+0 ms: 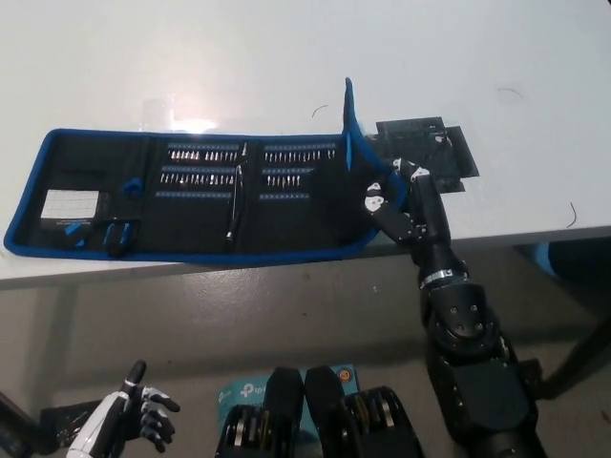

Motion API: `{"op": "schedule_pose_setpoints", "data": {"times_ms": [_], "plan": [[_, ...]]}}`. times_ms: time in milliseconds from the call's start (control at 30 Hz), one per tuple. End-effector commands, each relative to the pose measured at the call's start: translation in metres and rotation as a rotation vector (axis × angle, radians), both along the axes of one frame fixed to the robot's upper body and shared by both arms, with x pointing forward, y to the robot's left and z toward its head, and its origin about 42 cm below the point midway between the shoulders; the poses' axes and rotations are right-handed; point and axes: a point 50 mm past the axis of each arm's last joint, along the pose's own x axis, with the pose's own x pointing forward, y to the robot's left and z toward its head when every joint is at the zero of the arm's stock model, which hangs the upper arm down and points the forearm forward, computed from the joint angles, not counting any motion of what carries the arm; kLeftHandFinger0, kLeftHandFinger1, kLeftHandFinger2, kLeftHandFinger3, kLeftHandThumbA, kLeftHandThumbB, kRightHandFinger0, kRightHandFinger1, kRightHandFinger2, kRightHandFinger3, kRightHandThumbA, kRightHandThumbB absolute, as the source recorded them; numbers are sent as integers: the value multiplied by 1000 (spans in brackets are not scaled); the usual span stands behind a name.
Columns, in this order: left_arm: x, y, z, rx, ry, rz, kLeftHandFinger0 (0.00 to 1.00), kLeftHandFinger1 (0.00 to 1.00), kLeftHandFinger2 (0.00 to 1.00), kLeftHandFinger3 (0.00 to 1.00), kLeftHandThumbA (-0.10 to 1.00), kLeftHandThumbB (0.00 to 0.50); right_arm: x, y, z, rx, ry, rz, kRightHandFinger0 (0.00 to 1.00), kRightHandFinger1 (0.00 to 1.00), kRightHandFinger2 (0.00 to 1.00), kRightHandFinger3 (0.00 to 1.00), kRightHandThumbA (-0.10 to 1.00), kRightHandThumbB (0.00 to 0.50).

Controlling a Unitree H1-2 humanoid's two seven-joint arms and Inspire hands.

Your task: The robot uses its right hand to lift an edge of the toolkit kept in middle of the desk and make one fold in it

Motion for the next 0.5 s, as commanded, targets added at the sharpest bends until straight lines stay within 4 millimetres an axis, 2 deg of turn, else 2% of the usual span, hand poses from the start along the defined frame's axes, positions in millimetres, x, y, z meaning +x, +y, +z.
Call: {"op": "schedule_pose_setpoints", "data": {"times_ms": [0, 100, 167, 233, 300, 367, 400, 467], "plan": [[5, 5, 12, 30, -31, -42, 349, 337, 332, 418, 1000, 500, 12, 8, 49, -66, -206, 39, 0, 0, 0, 249, -100, 102], [6, 5, 13, 37, -35, -39, 353, 326, 309, 400, 1000, 500, 14, 10, 62, -187, -258, 88, 0, 0, 0, 262, -100, 90], [6, 5, 14, 31, -35, -40, 350, 323, 298, 386, 1000, 500, 18, 16, 81, -337, -327, 157, 0, 0, 6, 267, -100, 95], [7, 5, 13, 32, -30, -34, 348, 324, 299, 382, 1000, 500, 20, 22, 99, -517, -394, 190, 0, 0, 11, 316, -100, 124], [7, 6, 13, 34, -32, -36, 341, 325, 293, 382, 1000, 500, 19, 26, 107, -571, -410, 202, 0, 0, 42, 359, -100, 126], [7, 7, 15, 38, -29, -37, 336, 328, 301, 394, 1000, 500, 17, 34, 118, -663, -440, 228, 0, 13, 179, 366, -100, 133], [8, 7, 15, 39, -29, -36, 346, 334, 306, 390, 1000, 500, 17, 42, 124, -756, -475, 252, 0, 42, 231, 342, -100, 160], [8, 7, 15, 39, -36, -38, 372, 344, 314, 391, 1000, 500, 14, 60, 130, -927, -545, 302, 0, 51, 254, 325, -100, 208]]}}
